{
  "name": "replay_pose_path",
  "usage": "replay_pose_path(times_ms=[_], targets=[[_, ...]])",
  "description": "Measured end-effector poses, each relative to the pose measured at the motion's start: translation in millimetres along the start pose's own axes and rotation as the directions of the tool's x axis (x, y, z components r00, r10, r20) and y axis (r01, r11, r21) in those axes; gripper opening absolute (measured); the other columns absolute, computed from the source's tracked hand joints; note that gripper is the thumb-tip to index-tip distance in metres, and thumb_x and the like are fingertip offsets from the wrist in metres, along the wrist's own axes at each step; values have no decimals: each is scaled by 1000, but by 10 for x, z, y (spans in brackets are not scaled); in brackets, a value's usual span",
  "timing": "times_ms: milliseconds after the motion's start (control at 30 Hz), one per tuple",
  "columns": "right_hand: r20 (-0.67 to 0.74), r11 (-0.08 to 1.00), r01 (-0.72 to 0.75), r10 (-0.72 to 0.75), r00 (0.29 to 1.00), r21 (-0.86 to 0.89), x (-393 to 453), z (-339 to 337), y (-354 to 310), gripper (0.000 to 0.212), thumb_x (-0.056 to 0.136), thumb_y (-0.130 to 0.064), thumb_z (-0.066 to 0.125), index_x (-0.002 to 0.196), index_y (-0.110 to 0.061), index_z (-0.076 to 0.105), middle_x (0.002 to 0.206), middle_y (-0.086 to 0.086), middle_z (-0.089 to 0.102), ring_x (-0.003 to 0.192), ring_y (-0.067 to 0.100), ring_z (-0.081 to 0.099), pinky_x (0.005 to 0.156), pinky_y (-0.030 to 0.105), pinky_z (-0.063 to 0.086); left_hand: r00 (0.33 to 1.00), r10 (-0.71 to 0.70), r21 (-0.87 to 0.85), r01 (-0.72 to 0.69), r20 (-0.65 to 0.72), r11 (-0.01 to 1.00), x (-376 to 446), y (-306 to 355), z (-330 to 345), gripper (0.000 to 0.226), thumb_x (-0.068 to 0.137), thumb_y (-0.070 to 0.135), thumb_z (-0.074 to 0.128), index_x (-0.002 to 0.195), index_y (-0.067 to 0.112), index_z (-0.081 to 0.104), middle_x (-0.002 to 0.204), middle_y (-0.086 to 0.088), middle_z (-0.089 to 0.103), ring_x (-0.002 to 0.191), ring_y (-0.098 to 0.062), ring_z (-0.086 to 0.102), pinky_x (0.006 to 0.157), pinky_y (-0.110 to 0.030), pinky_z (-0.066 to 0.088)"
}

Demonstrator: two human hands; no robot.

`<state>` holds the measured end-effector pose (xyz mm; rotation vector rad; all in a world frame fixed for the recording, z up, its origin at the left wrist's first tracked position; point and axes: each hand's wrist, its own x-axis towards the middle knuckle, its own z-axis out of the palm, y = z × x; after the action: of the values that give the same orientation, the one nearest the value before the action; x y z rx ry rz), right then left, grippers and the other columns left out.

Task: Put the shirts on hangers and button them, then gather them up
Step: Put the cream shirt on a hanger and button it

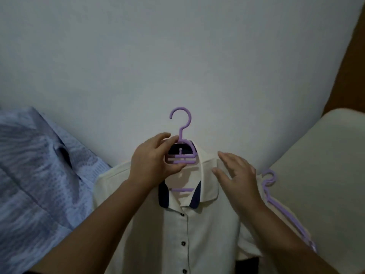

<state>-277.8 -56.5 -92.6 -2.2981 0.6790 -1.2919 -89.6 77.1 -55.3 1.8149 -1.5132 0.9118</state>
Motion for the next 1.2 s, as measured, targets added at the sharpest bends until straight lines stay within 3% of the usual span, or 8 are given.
replay_pose_path(times_ms=[167,367,467,667,833,933,1100,1200], targets=[[-75,996,40,-35,997,74,581,-767,-807,26,84,-31,67,108,-22,71,100,-5,64,104,17,55,97,43,40,991,36,39,-32,-127,999,668,273,-810,67,69,63,60,121,21,65,120,-3,62,72,-18,65,57,-28,53],[-282,932,209,-123,951,297,839,-1628,-1587,18,85,-15,67,73,-29,65,83,-16,60,93,16,59,80,13,42,971,-93,12,98,-222,995,1155,517,-1536,73,67,49,81,131,25,58,124,2,58,87,-15,63,61,-20,45],[-216,972,187,-154,964,141,926,-1900,-1697,8,89,-27,62,90,-35,63,97,-19,58,107,16,52,99,40,38,949,-122,-44,114,-290,993,1340,599,-1870,72,69,46,81,133,25,56,126,2,56,92,-14,61,67,-22,45],[-275,987,31,-74,959,-157,1035,-2207,-1841,27,94,-37,51,115,-27,64,125,-6,58,119,17,42,86,30,19,944,-75,-27,69,-321,997,1547,705,-2296,75,70,44,80,137,23,52,131,-2,52,98,-17,60,76,-25,48],[-242,880,72,49,969,469,1053,-2289,-1982,6,81,-19,72,86,-15,73,82,-7,68,73,-11,61,77,8,47,945,-119,-21,118,-304,993,1562,638,-2416,75,72,43,79,139,26,49,130,0,51,103,-18,58,79,-27,48],[-337,859,192,-24,941,475,1029,-2272,-1984,1,84,-16,68,84,-17,70,85,-5,66,71,-14,57,66,-2,39,939,-128,-13,130,-319,991,1577,630,-2455,75,74,43,78,140,25,48,127,-1,52,103,-19,57,79,-29,49],[-193,863,80,21,981,499,1091,-2226,-1854,26,92,-11,57,116,-18,62,110,-7,60,99,7,56,93,21,44,940,-129,20,143,-316,990,1616,581,-2538,75,73,44,78,139,24,48,128,-2,52,103,-19,57,82,-31,50],[-162,831,-15,125,979,556,1142,-2210,-1802,15,85,-7,65,93,-19,70,101,2,69,96,14,63,93,29,48,943,-151,16,163,-296,987,1602,523,-2540,77,73,44,78,140,26,47,129,-1,51,103,-17,56,84,-31,50]])
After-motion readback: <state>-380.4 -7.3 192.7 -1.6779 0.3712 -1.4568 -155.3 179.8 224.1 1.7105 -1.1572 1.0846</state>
